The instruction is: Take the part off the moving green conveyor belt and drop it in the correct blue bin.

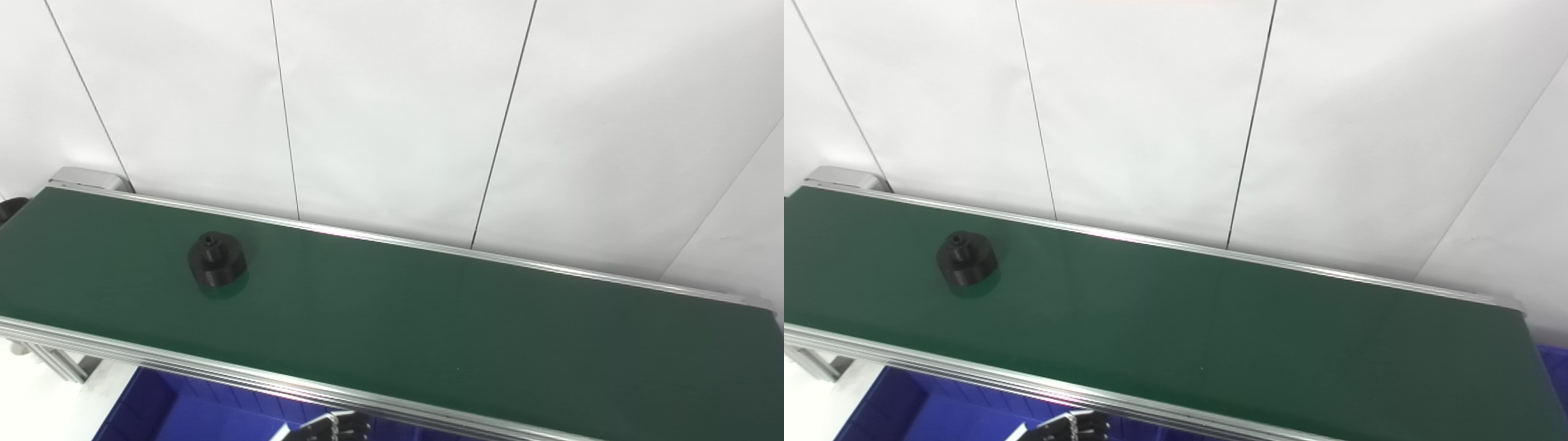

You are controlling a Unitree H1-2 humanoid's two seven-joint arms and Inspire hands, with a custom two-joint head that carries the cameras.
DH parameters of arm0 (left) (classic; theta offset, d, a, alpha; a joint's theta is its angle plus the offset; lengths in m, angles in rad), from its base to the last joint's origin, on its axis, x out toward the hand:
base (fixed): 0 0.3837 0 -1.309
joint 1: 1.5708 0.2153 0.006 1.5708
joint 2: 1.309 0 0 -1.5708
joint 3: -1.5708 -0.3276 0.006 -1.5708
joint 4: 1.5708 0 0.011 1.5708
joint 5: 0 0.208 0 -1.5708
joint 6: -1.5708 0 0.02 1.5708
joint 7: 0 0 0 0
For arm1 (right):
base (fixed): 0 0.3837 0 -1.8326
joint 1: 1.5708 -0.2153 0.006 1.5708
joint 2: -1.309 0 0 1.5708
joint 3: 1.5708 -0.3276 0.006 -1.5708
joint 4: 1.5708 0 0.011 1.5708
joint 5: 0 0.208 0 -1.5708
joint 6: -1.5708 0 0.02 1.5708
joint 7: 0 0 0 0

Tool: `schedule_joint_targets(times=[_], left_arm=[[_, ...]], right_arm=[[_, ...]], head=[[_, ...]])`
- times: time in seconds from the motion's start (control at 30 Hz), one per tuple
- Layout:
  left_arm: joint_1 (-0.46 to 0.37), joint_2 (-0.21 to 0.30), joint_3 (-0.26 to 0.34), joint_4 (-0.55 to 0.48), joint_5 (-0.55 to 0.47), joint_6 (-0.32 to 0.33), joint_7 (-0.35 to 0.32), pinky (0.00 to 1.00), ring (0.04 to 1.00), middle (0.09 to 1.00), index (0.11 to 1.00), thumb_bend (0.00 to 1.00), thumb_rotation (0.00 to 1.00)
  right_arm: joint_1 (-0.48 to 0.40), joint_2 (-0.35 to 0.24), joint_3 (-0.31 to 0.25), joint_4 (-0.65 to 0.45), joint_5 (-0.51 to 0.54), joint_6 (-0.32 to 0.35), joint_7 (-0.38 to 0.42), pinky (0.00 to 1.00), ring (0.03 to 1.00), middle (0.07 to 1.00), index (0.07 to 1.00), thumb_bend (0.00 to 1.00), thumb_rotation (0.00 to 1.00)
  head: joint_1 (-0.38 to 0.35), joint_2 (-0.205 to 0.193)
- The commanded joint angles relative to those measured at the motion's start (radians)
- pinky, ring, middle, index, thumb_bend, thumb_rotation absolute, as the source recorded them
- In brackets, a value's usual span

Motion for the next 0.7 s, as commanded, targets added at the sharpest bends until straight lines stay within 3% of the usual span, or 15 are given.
schedule_joint_targets(times=[0.0, 0.1, 0.2, 0.27, 0.5, 0.67], left_arm=[[0.0, -0.015, 0.015, -0.026, -0.02, -0.035, -0.034, 0.67, 0.746, 0.767, 0.75, 0.81, 0.29], [0.001, -0.016, 0.032, -0.031, -0.014, -0.035, -0.069, 0.67, 0.753, 0.771, 0.754, 0.8, 0.3], [0.006, -0.018, 0.053, -0.034, -0.02, -0.035, -0.1, 0.68, 0.761, 0.778, 0.758, 0.79, 0.31], [0.015, -0.022, 0.062, -0.038, -0.02, -0.035, -0.107, 0.67, 0.76, 0.782, 0.757, 0.8, 0.33], [0.044, -0.025, 0.052, -0.074, 0.007, -0.035, -0.077, 0.64, 0.743, 0.779, 0.753, 0.82, 0.35], [0.053, -0.011, 0.016, -0.089, 0.041, -0.035, -0.025, 0.66, 0.742, 0.773, 0.752, 0.82, 0.32]], right_arm=[[0.006, -0.01, 0.015, -0.039, 0.008, -0.062, -0.026, 0.77, 0.813, 0.913, 0.94, 0.86, 0.38], [0.007, -0.025, 0.033, -0.062, 0.01, -0.062, -0.04, 0.76, 0.793, 0.917, 0.943, 0.86, 0.39], [0.02, -0.024, 0.034, -0.111, -0.014, -0.062, -0.046, 0.83, 0.861, 0.918, 0.95, 0.85, 0.39], [0.025, -0.024, 0.036, -0.146, -0.034, -0.062, -0.052, 0.81, 0.845, 0.907, 0.945, 0.84, 0.39], [0.0, -0.044, 0.05, -0.258, -0.028, -0.062, -0.041, 0.85, 0.901, 0.914, 0.951, 0.85, 0.41], [-0.027, -0.056, 0.047, -0.301, -0.014, -0.062, -0.039, 0.84, 0.886, 0.908, 0.937, 0.85, 0.35]], head=[[0.004, 0.001], [0.013, 0.003], [0.019, 0.006], [0.022, 0.01], [0.03, 0.018], [0.039, 0.02]])
